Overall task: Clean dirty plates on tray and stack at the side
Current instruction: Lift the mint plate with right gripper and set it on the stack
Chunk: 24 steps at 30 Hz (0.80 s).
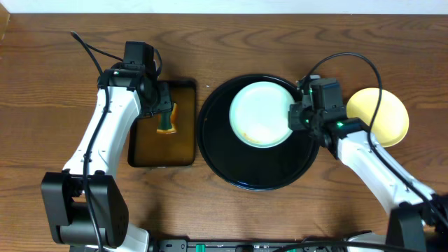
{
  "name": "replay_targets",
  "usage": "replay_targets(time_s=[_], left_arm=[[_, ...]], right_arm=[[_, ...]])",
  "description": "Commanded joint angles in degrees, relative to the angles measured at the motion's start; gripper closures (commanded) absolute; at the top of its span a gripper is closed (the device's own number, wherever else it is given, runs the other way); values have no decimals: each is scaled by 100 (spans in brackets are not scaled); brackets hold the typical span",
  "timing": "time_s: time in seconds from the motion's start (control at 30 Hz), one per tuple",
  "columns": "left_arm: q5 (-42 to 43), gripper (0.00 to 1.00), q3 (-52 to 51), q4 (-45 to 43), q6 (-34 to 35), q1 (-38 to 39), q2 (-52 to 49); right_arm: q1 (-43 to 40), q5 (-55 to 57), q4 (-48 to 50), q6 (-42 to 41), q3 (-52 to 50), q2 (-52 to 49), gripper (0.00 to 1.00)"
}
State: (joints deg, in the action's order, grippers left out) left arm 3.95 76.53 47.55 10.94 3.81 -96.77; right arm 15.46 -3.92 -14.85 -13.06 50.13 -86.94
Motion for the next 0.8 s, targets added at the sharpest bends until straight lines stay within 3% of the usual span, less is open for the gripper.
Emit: replay_targets(time_s=[0.0, 0.33, 0.77], left_arm=[[-11, 51, 28, 15, 76, -13, -35], [-11, 51, 28, 15, 74, -13, -35], [-11, 50, 28, 13, 74, -13, -35]], right_arm=[[-15, 1305, -295, 503, 24, 328, 99], [319, 2140, -1021, 1032, 682, 564, 99], [1665, 4861, -1303, 2037, 1165, 568, 99]])
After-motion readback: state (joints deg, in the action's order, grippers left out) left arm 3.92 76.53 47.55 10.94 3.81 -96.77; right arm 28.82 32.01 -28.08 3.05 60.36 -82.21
